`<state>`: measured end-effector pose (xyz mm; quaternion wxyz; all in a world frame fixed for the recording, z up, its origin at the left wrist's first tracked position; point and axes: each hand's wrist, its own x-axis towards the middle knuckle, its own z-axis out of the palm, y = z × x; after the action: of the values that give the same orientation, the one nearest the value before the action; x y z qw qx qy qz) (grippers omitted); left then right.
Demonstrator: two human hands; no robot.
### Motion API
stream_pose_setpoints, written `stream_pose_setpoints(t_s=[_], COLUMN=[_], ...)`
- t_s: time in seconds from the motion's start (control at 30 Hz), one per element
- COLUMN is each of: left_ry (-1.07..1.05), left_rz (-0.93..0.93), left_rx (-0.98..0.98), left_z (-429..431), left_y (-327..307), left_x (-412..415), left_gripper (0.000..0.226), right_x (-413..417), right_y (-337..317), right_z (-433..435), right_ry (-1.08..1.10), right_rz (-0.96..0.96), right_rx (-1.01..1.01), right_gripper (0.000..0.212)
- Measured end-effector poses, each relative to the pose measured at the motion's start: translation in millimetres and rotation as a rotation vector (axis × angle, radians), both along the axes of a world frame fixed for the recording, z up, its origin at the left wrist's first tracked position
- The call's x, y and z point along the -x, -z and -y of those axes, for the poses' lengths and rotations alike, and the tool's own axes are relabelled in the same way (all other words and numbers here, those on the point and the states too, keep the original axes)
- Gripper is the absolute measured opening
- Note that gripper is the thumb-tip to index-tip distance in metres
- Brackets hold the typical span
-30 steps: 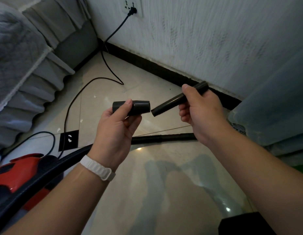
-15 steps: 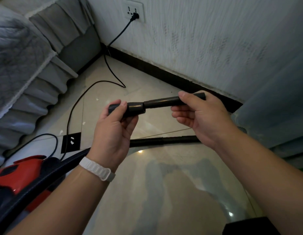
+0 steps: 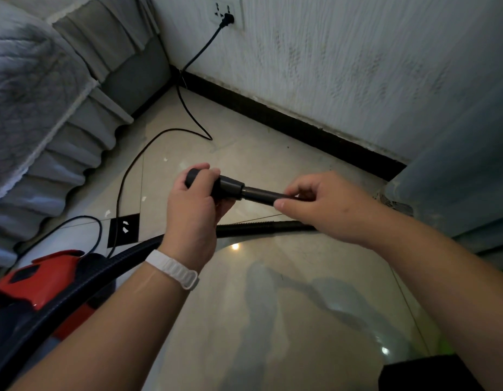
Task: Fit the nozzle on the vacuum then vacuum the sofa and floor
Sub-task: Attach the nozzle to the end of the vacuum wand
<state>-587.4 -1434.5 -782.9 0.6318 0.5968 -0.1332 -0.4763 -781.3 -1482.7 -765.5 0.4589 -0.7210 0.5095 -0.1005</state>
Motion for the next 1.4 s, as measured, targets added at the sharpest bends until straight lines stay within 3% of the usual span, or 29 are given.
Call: stream_pose_setpoints(t_s=[0.27,0.53,0.67,1.0,1.07,1.2,1.4], left_ry=[-0.13,-0.212,-0.205,-0.024,0.012,0.174,0.417], left_rz=[0.057,0.031,0.05,0.145,0.146,0.168,0.182], left_rx=[-0.013,-0.056,-0.076,-0.056,-0.061,-0.047,-0.049], left_z=[-4,-5,-8,-5,-5,-5,3], left_y=[-1,5,8,9,8,5,18], left_x=[10,23,23,30,36,59,92], left_gripper=[0.016,0.024,0.02,0.022,0.028,0.031,0.027], right_x=[-5,-2,-3,2,4,9,27], right_y=[2,1,7,14,13,11,21], right_z=[-11,-12,-18,-11,-12,-16,-14], right_ry=[-0.045,-0.005,-0.001,-0.104,-0.091,-0.005,0.038], right_rz=[-0.056,0.053,0.03,-0.159,-0.158,-0.046,-0.051], right_rx=[0.158,-0.045,-0.041,0.0,-0.01,-0.056,-0.02], right_gripper=[0.023,0.026,0.025,0.02,0.019,0.041,0.036])
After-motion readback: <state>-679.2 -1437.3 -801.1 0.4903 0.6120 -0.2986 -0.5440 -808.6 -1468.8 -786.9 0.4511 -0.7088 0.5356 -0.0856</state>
